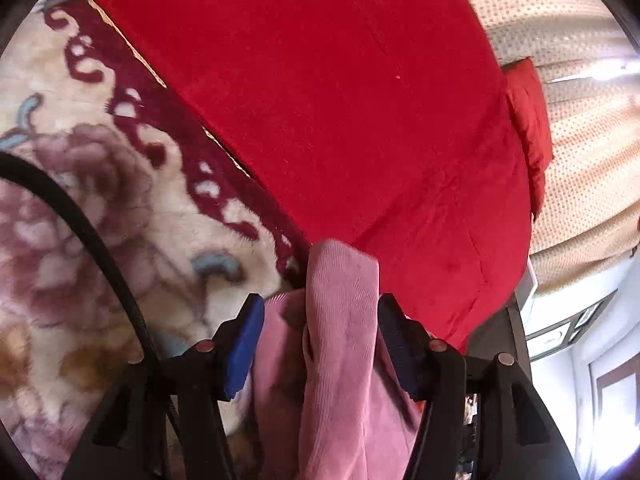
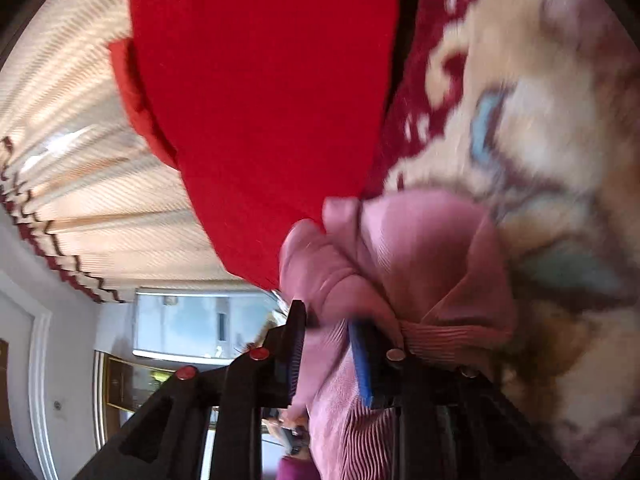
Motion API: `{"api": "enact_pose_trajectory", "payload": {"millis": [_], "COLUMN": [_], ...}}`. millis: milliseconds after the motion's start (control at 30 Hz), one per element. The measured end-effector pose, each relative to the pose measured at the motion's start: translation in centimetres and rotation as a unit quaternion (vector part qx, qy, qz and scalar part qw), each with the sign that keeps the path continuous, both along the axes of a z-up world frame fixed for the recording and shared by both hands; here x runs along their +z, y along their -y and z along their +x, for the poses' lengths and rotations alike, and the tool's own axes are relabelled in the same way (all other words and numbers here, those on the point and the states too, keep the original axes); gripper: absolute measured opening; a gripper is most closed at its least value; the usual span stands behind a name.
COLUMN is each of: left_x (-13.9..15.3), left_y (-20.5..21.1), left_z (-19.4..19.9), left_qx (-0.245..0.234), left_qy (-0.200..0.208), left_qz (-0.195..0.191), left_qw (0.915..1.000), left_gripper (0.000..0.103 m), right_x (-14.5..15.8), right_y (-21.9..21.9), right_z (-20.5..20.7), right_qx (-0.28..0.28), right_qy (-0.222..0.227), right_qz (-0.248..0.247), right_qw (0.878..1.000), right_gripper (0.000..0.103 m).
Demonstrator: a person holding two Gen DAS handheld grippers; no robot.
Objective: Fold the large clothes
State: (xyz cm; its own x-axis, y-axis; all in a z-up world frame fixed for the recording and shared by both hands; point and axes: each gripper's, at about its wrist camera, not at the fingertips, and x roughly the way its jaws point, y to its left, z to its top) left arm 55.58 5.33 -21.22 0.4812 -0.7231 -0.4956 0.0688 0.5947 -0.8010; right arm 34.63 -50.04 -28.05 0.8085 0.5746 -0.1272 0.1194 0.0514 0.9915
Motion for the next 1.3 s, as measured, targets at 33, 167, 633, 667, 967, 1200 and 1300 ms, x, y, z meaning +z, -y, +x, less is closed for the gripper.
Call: {"api": "enact_pose_trajectory", "payload": {"millis": [33,167,633,667,967,1200,1300], "left_x": [0.1,2.1,2.8,2.5,2.4,3.1,3.6], "left_y": [0.2,1.6,10.6,10.4,2.3,1.4,1.3], "left_z": [-0.9,-4.8,-5.3,-4.5,-5.2,-12.5,-15.0], "left_qx": [-0.002,-0.037,-0.121,-0.112,-0.007,-0.037,-0.035], "left_qy": [0.004,0.046,0.106,0.100,0.067,0.096,0.123], "left_qz": [0.006,0.058,0.290,0.299,0.232,0.201,0.185], "left_qw": [1.0000,0.9965,0.9435,0.9422,0.9704,0.9740,0.9743], "left_gripper": [0.060,0.062,0.071,0.071,0.071,0.077,0.082], "right_x": [0.5,5.9,9.3,9.3,11.1,10.7,10.8], "right_y": [0.3,-0.7,-19.1,-17.8,-3.8,-4.2,-5.7], "right_z": [-0.7,-3.0,9.7,10.8,4.3,-5.1,-8.2], "right_qx": [-0.015,-0.048,0.212,0.180,-0.126,-0.064,-0.052], "right_qy": [-0.001,0.048,-0.041,-0.055,-0.084,-0.066,-0.056], "right_qz": [-0.010,-0.096,-0.471,-0.483,-0.353,-0.367,-0.366], "right_qw": [1.000,0.993,0.855,0.855,0.923,0.926,0.927], "right_gripper": [0.057,0.079,0.038,0.037,0.041,0.061,0.061]}}
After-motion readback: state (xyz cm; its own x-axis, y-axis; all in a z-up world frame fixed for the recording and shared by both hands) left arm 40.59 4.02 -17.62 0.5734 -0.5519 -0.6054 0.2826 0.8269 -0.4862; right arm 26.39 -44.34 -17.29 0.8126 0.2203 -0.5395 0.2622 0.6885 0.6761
